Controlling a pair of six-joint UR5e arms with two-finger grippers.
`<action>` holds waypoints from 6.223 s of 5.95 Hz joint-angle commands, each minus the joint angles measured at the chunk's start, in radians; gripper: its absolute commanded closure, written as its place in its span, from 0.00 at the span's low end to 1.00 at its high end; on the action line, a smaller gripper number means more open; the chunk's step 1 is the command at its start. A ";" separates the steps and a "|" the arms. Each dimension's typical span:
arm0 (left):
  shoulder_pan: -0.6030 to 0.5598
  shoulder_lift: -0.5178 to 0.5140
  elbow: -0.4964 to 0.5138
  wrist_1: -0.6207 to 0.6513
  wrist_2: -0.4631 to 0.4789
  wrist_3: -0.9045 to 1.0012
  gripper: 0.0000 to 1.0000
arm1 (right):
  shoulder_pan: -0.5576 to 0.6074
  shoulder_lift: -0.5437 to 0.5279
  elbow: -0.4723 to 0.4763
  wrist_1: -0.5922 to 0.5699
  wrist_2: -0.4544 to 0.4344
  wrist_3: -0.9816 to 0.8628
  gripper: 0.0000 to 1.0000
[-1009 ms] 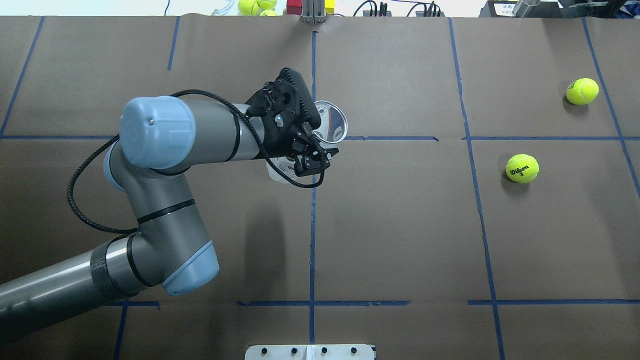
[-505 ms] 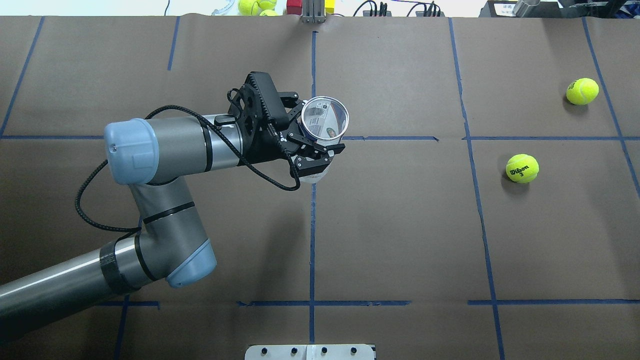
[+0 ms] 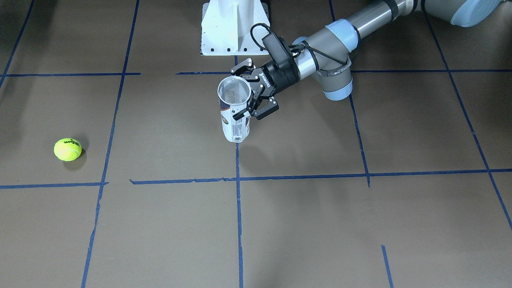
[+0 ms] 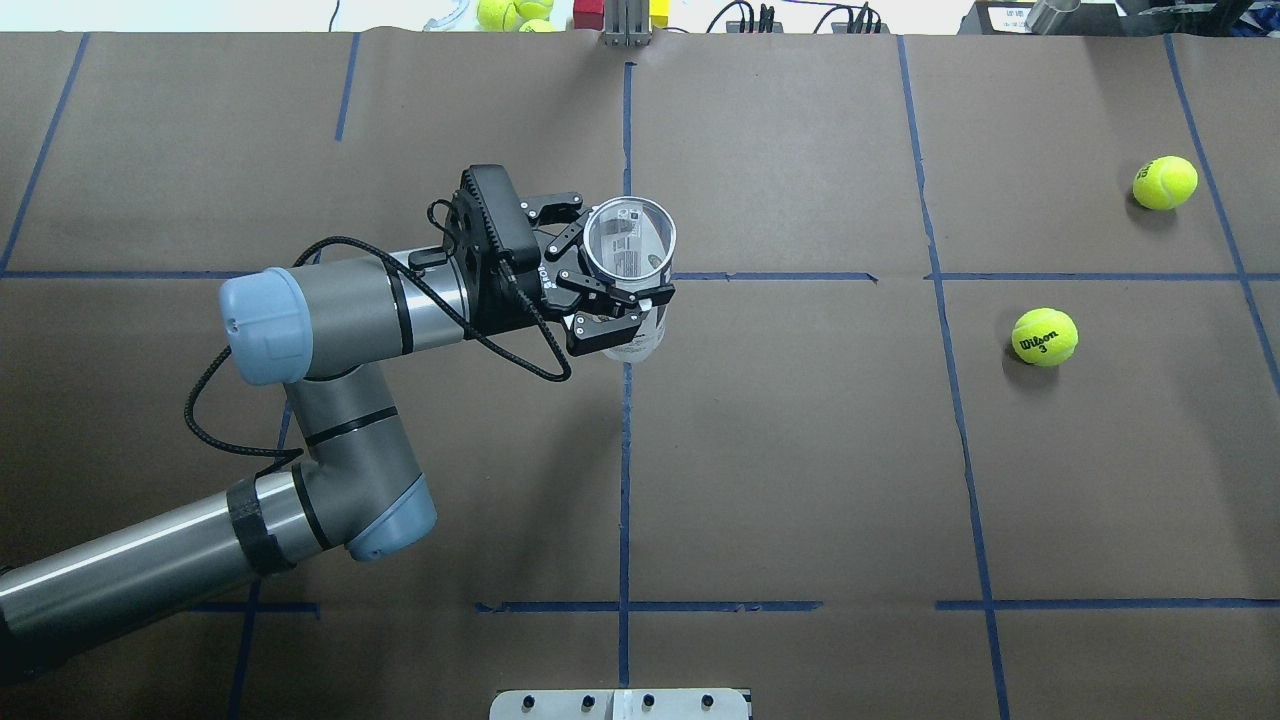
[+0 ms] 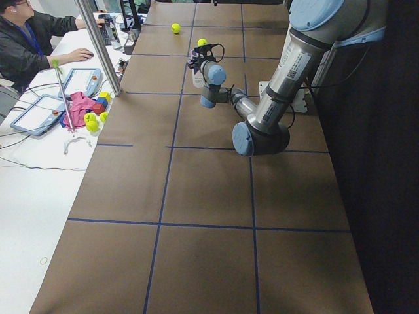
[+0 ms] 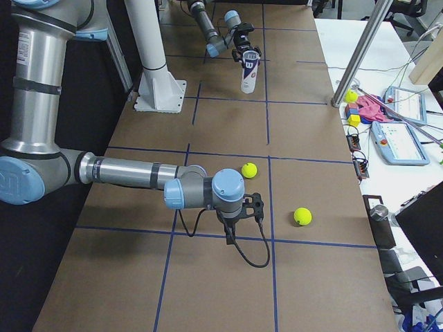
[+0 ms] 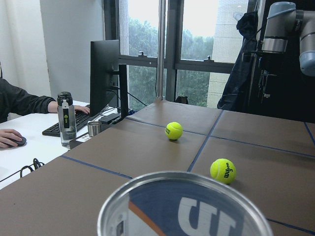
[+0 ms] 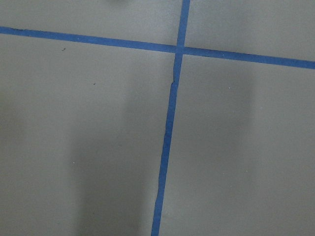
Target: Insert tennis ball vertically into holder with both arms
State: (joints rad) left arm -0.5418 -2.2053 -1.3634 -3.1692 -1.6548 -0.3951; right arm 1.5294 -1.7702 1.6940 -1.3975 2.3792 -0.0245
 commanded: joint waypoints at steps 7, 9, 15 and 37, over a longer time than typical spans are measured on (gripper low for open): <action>0.048 -0.005 0.156 -0.146 0.055 -0.002 0.22 | -0.006 0.108 0.039 -0.044 0.008 0.032 0.00; 0.048 -0.007 0.156 -0.144 0.055 -0.004 0.19 | -0.111 0.216 0.050 -0.048 -0.004 0.227 0.00; 0.048 -0.020 0.156 -0.140 0.056 -0.004 0.16 | -0.521 0.304 0.049 0.140 -0.271 0.658 0.00; 0.060 -0.019 0.158 -0.140 0.055 -0.004 0.16 | -0.882 1.107 0.178 -0.511 -0.440 1.344 0.95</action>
State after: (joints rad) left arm -0.4830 -2.2248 -1.2057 -3.3088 -1.6000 -0.3988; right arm 0.6589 -0.7365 1.9467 -1.9052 1.9544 1.3041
